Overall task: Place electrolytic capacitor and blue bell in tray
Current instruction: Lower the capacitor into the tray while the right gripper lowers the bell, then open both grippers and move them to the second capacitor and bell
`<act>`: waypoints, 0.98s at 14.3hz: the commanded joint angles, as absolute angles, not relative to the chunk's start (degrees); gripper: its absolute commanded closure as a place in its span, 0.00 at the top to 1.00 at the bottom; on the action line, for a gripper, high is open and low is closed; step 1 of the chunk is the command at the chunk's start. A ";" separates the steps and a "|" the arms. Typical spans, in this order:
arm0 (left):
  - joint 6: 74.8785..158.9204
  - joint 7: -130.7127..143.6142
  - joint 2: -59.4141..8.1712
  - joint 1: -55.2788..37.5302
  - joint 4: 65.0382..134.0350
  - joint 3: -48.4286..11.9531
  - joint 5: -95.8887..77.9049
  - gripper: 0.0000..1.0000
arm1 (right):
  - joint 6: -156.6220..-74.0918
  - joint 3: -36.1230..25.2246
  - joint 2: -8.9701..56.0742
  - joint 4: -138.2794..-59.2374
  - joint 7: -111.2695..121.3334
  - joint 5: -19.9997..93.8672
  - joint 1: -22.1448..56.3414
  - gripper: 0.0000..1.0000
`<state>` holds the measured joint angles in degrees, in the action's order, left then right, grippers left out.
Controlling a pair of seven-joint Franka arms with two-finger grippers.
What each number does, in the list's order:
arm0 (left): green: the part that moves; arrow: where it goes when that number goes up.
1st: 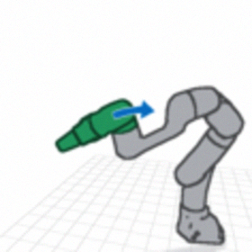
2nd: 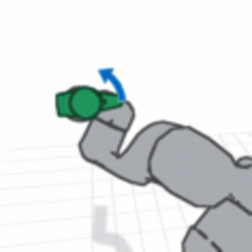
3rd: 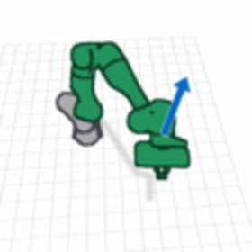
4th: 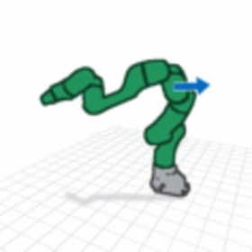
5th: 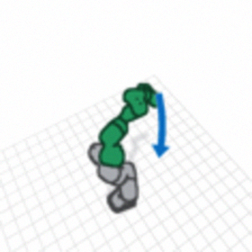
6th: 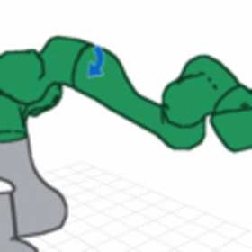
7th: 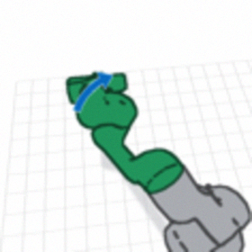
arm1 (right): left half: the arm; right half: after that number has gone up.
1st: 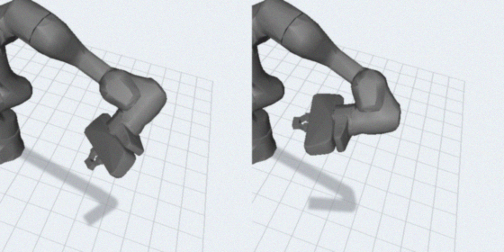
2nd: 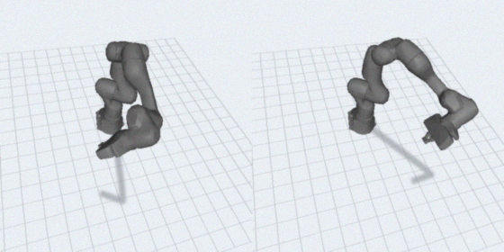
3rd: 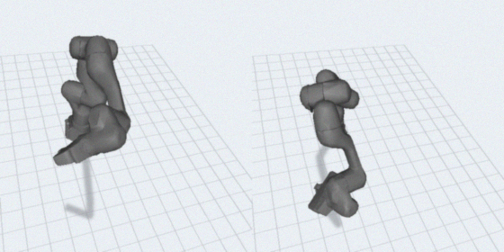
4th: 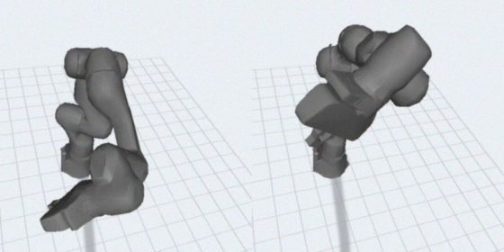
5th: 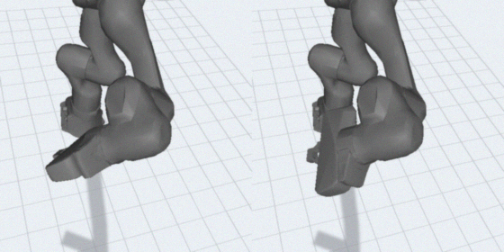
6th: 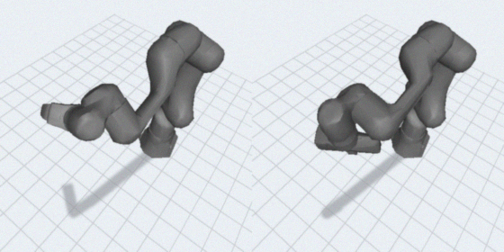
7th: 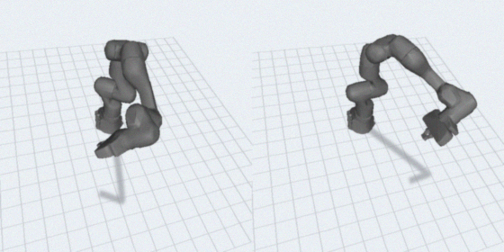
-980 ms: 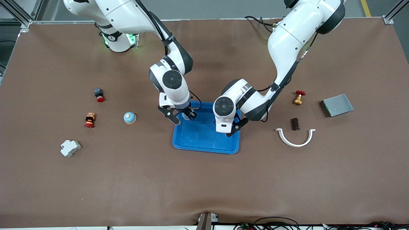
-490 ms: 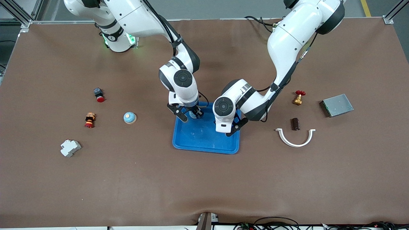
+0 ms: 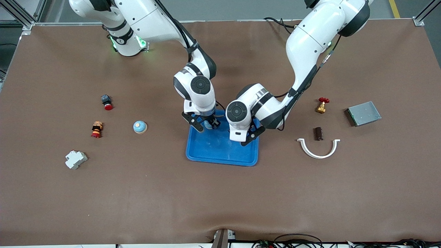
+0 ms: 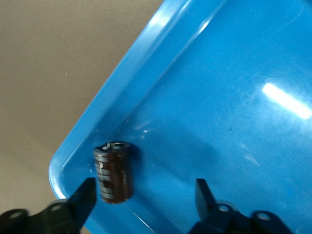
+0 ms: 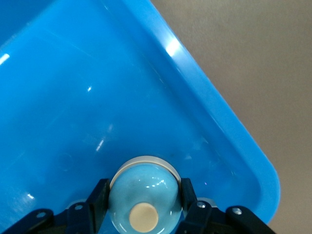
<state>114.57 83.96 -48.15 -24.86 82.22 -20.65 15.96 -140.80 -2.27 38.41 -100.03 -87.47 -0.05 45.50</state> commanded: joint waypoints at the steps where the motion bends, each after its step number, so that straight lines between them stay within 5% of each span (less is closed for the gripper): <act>1: 111.20 83.77 -44.92 -24.70 81.83 -19.78 17.49 1.00 | -140.98 -2.81 40.69 -97.39 -89.30 -1.67 45.53 0.00; 7: 100.12 61.12 -36.75 -17.59 82.53 -20.57 15.30 1.00 | -141.06 -3.95 40.78 -97.12 -89.30 -1.67 45.53 0.00; 9: 98.79 52.95 -34.38 -14.34 83.14 -20.57 15.12 1.00 | -140.98 -4.04 40.78 -97.12 -89.30 -1.67 45.53 1.00; 14: 98.79 32.04 -24.89 -1.61 89.02 -20.92 9.15 1.00 | -136.17 -3.87 38.16 -95.98 -88.16 -2.46 45.71 1.00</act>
<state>98.65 39.29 -30.63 -6.61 83.80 -20.21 11.98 -139.89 -3.74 39.40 -97.70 -87.70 -1.38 45.56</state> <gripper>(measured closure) 0.000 0.000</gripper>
